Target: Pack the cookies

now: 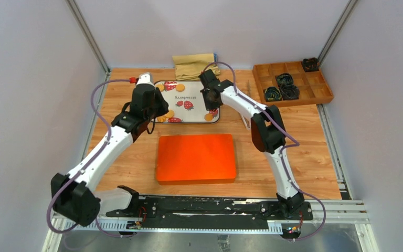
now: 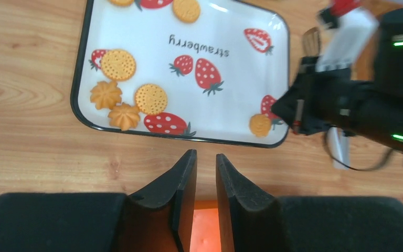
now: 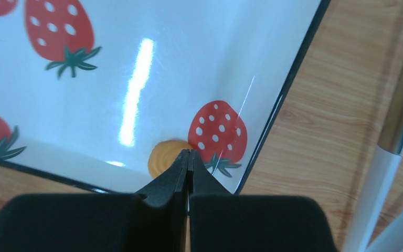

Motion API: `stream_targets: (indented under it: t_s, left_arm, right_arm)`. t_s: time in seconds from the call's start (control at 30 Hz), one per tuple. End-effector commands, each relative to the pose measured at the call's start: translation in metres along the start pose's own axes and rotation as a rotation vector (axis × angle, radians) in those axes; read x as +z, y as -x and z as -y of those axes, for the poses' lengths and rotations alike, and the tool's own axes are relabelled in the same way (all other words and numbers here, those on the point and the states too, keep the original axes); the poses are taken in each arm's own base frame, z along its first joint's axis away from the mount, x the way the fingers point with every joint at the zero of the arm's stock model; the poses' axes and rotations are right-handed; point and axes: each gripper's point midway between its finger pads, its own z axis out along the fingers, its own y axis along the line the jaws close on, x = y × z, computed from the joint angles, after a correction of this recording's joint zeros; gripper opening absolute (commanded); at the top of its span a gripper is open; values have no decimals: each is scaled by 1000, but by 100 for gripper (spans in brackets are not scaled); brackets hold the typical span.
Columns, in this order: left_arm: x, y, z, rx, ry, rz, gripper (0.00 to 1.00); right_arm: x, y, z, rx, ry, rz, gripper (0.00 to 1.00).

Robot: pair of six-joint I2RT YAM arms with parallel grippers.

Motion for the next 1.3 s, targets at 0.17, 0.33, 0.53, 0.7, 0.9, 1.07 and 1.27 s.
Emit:
stream_targets:
  t_s: [0.17,0.33,0.53,0.7,0.9,1.07,1.27]
  left_arm:
    - [-52,22,1,48,-55,94,29]
    - [-53,16,-1,47,-58,88,29]
    - [-46,9,-2,49,-56,66,29]
    - [-42,3,-3,49,-53,50,29]
    - [-38,-3,-5,48,-51,40,29]
    - [-36,-4,-7,55,-36,36,29]
    - [-34,-6,-13,67,-9,37,30]
  right_arm:
    - [25,-38,24,24,-57,-135,0]
    - [17,-65,31,28,-73,-192,0]
    - [5,-101,48,22,-129,-251,0]
    - [-7,-118,54,28,-131,-274,0]
    - [-9,-112,57,10,-137,-248,0]
    - [-22,-63,47,-8,-89,-138,0]
    - [-61,-17,85,7,-262,-4,16]
